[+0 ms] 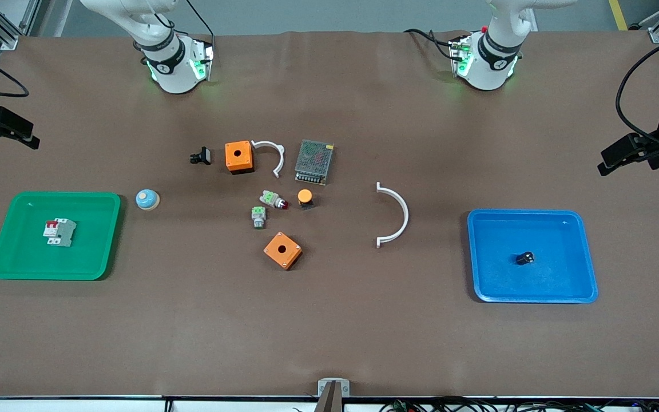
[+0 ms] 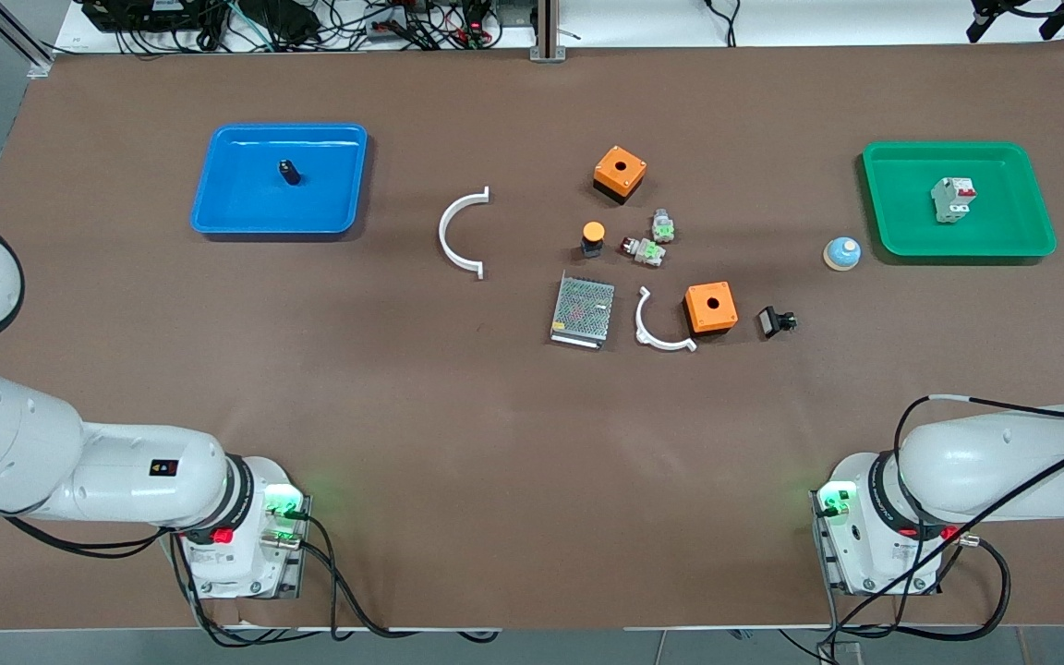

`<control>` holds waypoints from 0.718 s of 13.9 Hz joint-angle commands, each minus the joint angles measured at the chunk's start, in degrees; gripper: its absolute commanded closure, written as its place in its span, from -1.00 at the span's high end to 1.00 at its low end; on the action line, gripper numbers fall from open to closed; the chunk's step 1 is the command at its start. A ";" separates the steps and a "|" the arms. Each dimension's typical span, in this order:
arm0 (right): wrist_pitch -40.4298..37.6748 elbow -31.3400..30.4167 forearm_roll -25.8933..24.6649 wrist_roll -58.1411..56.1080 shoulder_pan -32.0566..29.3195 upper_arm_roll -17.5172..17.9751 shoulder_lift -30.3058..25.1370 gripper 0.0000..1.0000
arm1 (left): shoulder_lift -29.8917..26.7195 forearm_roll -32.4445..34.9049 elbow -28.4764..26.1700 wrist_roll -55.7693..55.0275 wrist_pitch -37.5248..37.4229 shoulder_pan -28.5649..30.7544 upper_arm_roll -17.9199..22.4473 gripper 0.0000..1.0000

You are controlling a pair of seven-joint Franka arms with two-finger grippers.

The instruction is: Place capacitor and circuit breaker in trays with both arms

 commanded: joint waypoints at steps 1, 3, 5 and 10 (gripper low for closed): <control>1.26 -2.25 -0.13 -0.29 0.10 0.07 -2.10 1.00 | 0.37 -0.55 1.34 0.53 -1.42 -0.28 0.42 1.00; 1.00 -2.25 0.04 0.06 0.10 0.07 -2.10 1.00 | 0.37 -0.54 1.34 0.53 -1.42 -0.19 0.33 1.00; 0.73 -2.25 0.13 0.23 0.10 0.16 -2.10 1.00 | 0.02 -0.72 0.81 0.80 -1.07 0.77 -0.54 1.00; 0.55 -2.25 0.22 0.32 0.19 0.16 -2.10 1.00 | -3.58 -0.81 -3.31 0.71 2.26 3.50 -3.80 1.00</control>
